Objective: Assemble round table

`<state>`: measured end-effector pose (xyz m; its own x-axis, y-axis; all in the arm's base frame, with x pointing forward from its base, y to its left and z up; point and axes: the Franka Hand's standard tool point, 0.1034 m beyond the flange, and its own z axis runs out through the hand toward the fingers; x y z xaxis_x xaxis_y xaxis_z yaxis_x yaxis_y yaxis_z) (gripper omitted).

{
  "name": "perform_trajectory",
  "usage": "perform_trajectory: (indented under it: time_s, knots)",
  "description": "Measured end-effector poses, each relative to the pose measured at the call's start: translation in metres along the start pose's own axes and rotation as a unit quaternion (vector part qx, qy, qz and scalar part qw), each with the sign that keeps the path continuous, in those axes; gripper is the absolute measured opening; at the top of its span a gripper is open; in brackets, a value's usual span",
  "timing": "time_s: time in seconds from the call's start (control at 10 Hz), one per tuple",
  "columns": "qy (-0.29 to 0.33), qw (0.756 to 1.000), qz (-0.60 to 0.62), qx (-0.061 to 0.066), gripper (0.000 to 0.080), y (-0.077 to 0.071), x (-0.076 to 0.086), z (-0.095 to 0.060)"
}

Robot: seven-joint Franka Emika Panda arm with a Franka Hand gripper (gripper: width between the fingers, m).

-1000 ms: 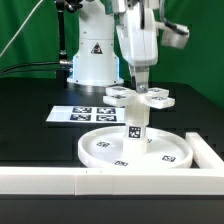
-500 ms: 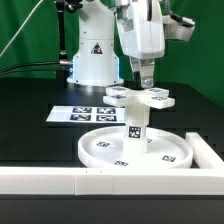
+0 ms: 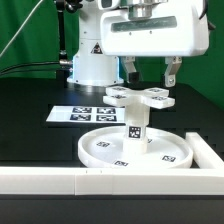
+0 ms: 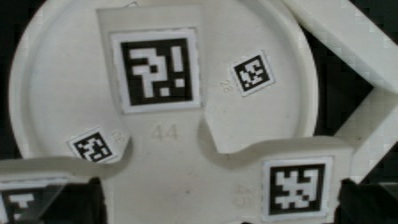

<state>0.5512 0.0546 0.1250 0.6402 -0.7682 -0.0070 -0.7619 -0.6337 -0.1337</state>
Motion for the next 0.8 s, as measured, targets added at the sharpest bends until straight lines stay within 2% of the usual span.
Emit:
perform_trajectory:
  time_s: [0.3,0.5,0.7,0.8]
  knots:
    - [0.0,0.993,-0.12,-0.001,0.0649,0.0002,0.0002,0.0001]
    - [-0.012,0.966,-0.257,-0.009,0.0649,0.0035,0.0013,0.0014]
    - [-0.015,0.929,-0.37,-0.009,0.0649,0.0047,0.001,0.0019]
    - [-0.015,0.921,-0.39,-0.009,0.0649,0.0048,0.0012,0.0019]
